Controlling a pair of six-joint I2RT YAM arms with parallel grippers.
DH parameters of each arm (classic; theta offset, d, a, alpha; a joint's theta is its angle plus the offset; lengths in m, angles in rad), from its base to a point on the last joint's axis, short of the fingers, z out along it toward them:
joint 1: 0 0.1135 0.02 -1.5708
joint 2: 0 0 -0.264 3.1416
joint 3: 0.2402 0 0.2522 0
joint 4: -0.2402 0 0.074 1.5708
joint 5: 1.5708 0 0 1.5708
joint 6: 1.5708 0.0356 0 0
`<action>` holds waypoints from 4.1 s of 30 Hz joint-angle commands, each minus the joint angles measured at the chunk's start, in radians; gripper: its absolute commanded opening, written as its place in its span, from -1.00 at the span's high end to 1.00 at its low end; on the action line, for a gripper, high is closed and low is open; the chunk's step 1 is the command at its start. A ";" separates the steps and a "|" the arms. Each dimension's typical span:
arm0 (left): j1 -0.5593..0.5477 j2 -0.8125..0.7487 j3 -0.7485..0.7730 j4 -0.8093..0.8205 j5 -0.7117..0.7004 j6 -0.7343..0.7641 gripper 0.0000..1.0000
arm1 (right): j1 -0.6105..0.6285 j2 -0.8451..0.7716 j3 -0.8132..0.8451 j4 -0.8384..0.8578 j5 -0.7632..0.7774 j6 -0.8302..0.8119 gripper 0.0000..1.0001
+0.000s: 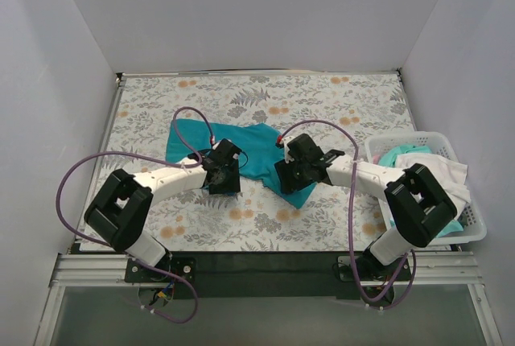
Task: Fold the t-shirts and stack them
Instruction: Flatten the tshirt out
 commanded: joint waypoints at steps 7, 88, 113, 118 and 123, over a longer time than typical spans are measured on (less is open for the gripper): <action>-0.002 -0.025 0.021 -0.021 -0.096 0.014 1.00 | 0.100 -0.006 -0.010 -0.083 0.083 -0.011 -0.04; 0.522 -0.292 0.035 0.151 0.108 0.240 1.00 | -0.089 -0.134 0.119 -0.315 0.027 -0.159 -0.04; 0.522 -0.304 0.030 0.126 0.111 0.252 1.00 | 0.077 -0.001 0.013 -0.246 0.238 -0.137 0.19; 0.522 -0.310 0.049 0.097 0.094 0.243 1.00 | 0.079 0.033 0.013 -0.241 0.260 -0.140 0.42; 0.522 -0.313 0.079 0.073 0.077 0.235 1.00 | 0.079 0.031 0.015 -0.241 0.277 -0.136 0.97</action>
